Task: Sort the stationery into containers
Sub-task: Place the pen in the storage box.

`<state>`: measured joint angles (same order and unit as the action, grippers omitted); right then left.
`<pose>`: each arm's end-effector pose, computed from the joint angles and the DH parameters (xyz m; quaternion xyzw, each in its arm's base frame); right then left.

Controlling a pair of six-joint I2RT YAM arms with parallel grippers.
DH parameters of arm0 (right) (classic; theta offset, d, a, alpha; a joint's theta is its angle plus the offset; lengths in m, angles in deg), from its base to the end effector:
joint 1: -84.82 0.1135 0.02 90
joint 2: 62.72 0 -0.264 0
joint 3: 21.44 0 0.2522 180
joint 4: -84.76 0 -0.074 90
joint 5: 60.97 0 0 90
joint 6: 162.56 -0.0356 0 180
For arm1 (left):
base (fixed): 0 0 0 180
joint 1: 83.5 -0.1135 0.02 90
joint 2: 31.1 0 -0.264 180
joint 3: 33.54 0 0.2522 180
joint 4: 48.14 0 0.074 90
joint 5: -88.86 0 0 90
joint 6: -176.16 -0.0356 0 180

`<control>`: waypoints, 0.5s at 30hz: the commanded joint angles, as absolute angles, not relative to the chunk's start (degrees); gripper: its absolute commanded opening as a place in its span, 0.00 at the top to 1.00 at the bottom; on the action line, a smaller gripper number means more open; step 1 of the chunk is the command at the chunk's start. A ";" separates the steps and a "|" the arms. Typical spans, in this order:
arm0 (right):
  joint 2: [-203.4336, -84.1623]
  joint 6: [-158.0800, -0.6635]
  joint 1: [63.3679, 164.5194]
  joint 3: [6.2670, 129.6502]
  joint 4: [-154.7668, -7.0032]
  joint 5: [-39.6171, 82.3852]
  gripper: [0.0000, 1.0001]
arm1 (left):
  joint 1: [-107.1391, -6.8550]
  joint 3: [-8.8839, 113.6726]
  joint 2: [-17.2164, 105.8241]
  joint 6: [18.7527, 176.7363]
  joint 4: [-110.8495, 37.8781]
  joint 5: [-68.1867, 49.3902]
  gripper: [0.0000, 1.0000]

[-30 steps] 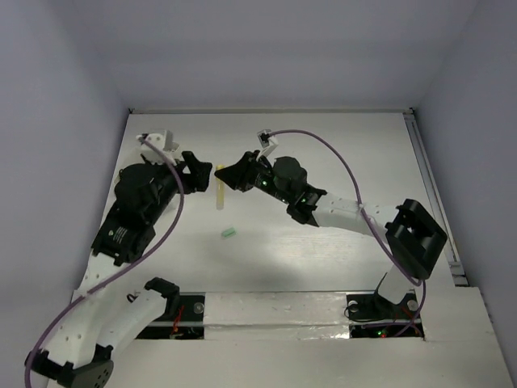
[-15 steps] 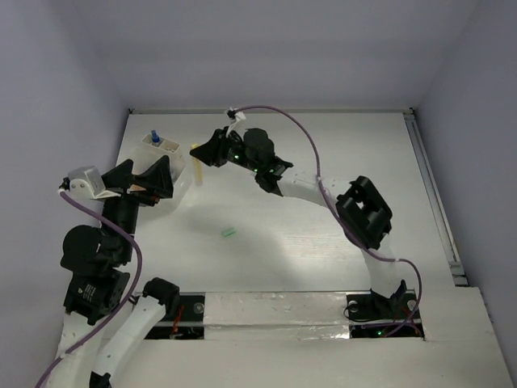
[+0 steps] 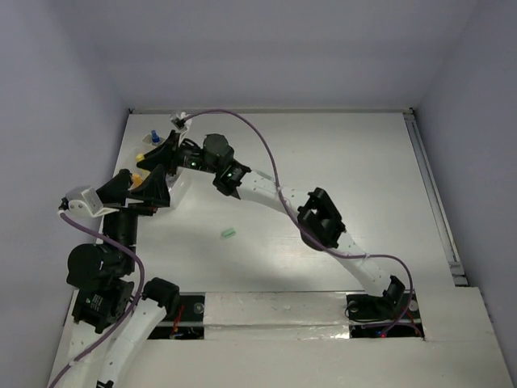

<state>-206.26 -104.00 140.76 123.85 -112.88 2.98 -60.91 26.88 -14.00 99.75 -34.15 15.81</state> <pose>0.3143 0.4929 0.3133 -0.2992 0.5112 0.6434 0.4849 0.0459 -0.0078 0.4171 -0.0876 0.5080 -0.1943 0.8346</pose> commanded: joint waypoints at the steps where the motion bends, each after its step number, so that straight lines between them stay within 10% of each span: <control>1: -210.36 -101.74 142.38 133.27 -116.55 1.69 1.00 | -61.79 26.28 -14.23 99.79 -38.51 14.51 0.01; 15: -219.95 -93.13 144.58 143.67 -120.41 15.30 1.00 | -64.86 25.40 -13.61 100.40 -39.57 9.59 0.01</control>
